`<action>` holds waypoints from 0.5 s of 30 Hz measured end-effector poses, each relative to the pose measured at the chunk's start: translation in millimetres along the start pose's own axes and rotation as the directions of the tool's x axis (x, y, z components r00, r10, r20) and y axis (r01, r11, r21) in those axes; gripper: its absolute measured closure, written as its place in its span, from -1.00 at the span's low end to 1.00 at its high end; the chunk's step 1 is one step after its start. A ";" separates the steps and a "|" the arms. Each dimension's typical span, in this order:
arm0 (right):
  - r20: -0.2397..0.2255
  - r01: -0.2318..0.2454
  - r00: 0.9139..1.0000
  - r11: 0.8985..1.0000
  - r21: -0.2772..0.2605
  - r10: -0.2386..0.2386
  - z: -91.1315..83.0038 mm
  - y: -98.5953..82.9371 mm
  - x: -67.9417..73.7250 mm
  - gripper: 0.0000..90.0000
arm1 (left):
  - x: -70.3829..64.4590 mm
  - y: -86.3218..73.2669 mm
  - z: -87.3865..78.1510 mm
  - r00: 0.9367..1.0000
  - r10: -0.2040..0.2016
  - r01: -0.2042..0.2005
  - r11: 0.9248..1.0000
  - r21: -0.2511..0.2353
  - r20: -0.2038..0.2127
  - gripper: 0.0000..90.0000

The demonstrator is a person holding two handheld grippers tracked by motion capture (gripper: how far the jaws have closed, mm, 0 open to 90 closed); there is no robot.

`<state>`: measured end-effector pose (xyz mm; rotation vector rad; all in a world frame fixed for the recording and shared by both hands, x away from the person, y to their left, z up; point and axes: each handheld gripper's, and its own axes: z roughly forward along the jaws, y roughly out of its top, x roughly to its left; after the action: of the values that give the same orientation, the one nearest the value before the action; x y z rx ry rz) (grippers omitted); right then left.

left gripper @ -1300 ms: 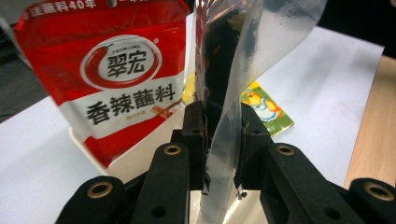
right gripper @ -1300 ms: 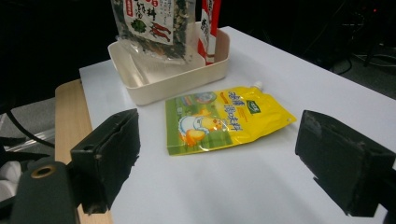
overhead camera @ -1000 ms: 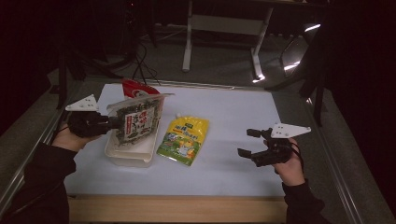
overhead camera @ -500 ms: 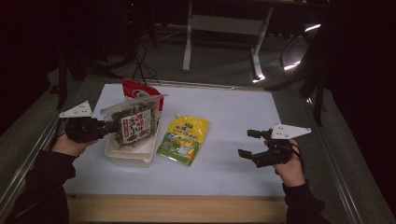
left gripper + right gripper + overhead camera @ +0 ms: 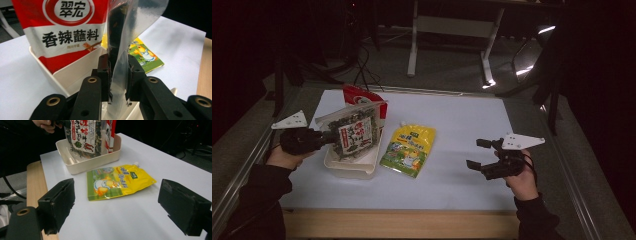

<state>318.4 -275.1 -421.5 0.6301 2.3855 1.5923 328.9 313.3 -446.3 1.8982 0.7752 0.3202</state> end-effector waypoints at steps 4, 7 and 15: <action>-0.003 -0.003 1.000 1.000 -0.003 0.003 0.6 0.2 0.1 -0.70 | -1.1 -0.6 -0.6 1.000 0.005 -0.005 1.000 0.003 -0.014 0.71; -0.006 -0.001 1.000 1.000 -0.001 0.001 0.9 0.8 0.1 -0.69 | -4.0 0.8 -0.7 0.999 0.018 -0.018 1.000 0.007 -0.029 0.68; -0.007 -0.011 1.000 1.000 -0.027 0.011 -0.2 1.9 -0.6 -0.69 | -12.7 0.6 -13.8 0.998 0.006 -0.009 0.999 -0.052 -0.065 0.37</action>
<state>319.3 -274.9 -419.8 0.6350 2.3655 1.6309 312.1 314.8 -438.1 1.8496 0.7957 0.4050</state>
